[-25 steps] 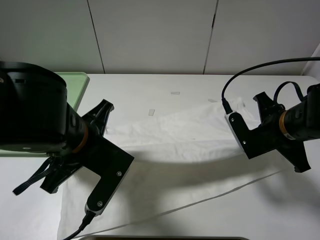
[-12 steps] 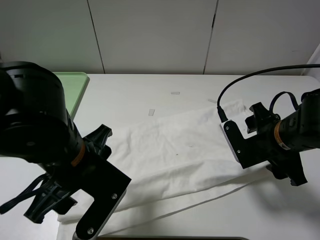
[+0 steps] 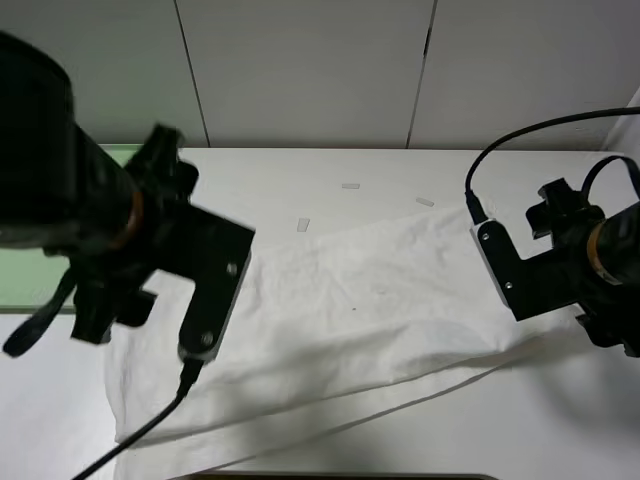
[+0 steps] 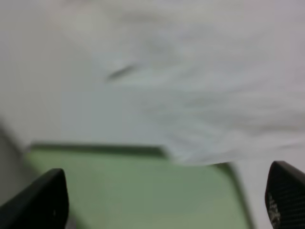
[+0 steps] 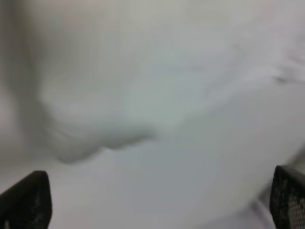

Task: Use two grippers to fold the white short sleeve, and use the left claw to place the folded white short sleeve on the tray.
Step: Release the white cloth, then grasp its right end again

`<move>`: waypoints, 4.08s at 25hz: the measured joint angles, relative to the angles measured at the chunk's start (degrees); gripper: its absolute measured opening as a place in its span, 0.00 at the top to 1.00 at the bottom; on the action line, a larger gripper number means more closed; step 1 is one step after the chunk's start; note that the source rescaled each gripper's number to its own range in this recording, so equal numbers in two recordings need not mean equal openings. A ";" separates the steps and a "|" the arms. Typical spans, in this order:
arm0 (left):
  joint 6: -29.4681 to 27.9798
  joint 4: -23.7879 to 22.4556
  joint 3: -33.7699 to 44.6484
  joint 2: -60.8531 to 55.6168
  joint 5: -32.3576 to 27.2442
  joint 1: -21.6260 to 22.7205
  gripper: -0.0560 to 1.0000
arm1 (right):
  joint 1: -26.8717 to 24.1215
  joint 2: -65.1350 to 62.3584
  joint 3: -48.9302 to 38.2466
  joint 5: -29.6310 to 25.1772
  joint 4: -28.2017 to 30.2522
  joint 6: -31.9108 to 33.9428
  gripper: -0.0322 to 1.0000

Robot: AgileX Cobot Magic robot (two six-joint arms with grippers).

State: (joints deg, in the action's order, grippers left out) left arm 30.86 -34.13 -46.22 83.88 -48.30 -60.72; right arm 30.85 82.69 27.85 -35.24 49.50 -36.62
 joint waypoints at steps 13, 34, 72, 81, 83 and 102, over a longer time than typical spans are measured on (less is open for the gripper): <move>-31.75 -12.49 -11.12 -20.34 -3.86 0.00 0.17 | 0.00 -22.77 0.34 -1.82 4.80 8.73 0.00; -33.85 10.95 -11.16 -60.11 -8.30 0.00 0.17 | 0.00 -38.10 0.34 34.60 -45.08 15.68 0.00; -33.08 27.88 18.63 -84.06 -12.28 0.00 0.17 | 0.00 -38.10 0.34 33.71 -48.08 15.68 0.00; -33.13 28.08 18.64 -84.23 -12.34 0.00 0.17 | 0.00 -36.61 0.34 33.66 -48.08 15.85 0.00; -33.13 27.97 18.69 -84.23 -12.38 0.00 0.17 | 0.00 -35.98 0.34 33.55 -48.08 16.27 0.00; -33.13 28.03 18.93 -84.27 -12.33 43.62 0.17 | 0.00 -35.65 0.34 35.24 -48.59 16.76 0.00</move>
State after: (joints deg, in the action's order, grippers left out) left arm -2.26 -6.10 -27.29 -0.39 -60.64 -17.10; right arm 30.85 47.04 28.19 0.00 0.92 -19.86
